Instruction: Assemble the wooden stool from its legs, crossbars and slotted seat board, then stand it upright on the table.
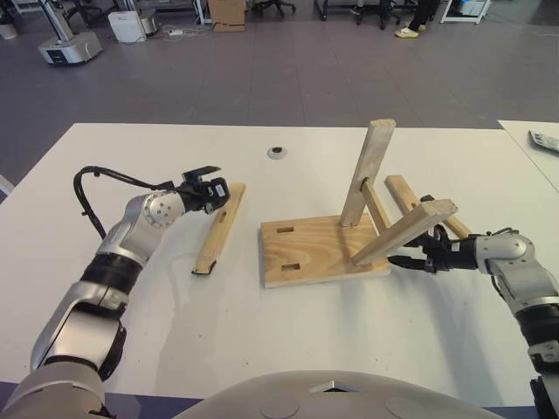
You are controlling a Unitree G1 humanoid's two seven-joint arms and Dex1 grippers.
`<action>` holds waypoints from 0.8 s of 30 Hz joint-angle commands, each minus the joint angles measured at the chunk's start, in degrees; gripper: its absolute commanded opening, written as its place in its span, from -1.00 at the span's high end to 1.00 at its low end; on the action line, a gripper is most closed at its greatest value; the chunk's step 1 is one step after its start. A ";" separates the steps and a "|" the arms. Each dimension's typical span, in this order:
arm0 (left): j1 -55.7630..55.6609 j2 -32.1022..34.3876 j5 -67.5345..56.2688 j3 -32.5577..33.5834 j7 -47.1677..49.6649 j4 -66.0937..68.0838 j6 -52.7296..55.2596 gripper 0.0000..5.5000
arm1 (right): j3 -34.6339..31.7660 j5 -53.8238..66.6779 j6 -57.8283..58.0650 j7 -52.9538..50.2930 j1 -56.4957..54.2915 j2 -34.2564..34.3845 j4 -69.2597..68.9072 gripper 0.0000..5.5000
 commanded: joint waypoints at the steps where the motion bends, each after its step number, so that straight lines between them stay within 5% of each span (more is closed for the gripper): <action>1: -6.90 -6.10 4.38 -4.15 3.15 18.92 -8.73 -0.30 | 0.01 3.01 4.72 3.33 0.39 -2.31 -6.20 0.16; 10: -14.48 -11.33 3.97 -4.33 1.22 36.70 -20.01 -0.30 | 0.35 5.05 9.40 0.11 10.10 -1.89 -15.73 0.16; 20: -8.28 -6.72 -1.38 -0.83 -4.65 28.38 -28.87 -0.30 | 5.65 -13.05 -11.93 -27.12 -1.97 10.80 7.33 0.16; 24: -6.31 -5.54 -2.23 -0.03 -6.20 23.51 -27.92 -0.30 | 5.37 -13.14 -15.08 -29.03 -6.91 13.46 12.74 0.16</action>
